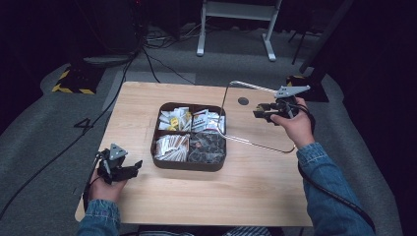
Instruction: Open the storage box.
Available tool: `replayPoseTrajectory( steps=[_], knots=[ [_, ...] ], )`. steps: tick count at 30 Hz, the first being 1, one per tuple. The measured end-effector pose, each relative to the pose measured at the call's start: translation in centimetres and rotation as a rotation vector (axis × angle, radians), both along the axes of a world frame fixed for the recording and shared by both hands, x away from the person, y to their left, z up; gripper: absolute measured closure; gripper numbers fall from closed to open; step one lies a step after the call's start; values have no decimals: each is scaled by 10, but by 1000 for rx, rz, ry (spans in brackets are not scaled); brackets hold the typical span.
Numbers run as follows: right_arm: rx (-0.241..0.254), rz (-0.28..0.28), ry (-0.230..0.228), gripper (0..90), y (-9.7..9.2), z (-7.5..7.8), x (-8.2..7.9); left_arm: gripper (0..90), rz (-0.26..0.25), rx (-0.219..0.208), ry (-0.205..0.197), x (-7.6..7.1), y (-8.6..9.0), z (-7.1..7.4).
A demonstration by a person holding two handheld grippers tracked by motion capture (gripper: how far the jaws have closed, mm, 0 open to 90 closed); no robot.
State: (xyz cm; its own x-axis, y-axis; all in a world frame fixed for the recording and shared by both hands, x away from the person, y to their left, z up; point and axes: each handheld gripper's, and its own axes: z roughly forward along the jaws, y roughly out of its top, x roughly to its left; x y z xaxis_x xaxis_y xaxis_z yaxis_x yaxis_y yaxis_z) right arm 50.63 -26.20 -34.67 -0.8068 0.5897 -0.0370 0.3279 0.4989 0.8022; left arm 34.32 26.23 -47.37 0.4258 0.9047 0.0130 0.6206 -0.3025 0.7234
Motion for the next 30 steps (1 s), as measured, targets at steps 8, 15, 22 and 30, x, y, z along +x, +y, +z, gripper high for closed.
replayPoseTrajectory(
  steps=[8, 15, 22, 30],
  knots=[
    [-22, -35, -10, 585, -27, -13, 12, 290, 4, 10, -3, 0, -1, 0],
    [-34, -71, 28, 586, -45, -29, 19, 292, 2, 14, 3, 0, -1, -1],
    [-42, -89, 52, 586, -52, -44, 22, 292, 4, 17, 0, 0, -2, -2],
    [-58, -103, 96, 585, -56, -67, 24, 292, -11, 12, -9, 0, -3, -1]
  ],
)
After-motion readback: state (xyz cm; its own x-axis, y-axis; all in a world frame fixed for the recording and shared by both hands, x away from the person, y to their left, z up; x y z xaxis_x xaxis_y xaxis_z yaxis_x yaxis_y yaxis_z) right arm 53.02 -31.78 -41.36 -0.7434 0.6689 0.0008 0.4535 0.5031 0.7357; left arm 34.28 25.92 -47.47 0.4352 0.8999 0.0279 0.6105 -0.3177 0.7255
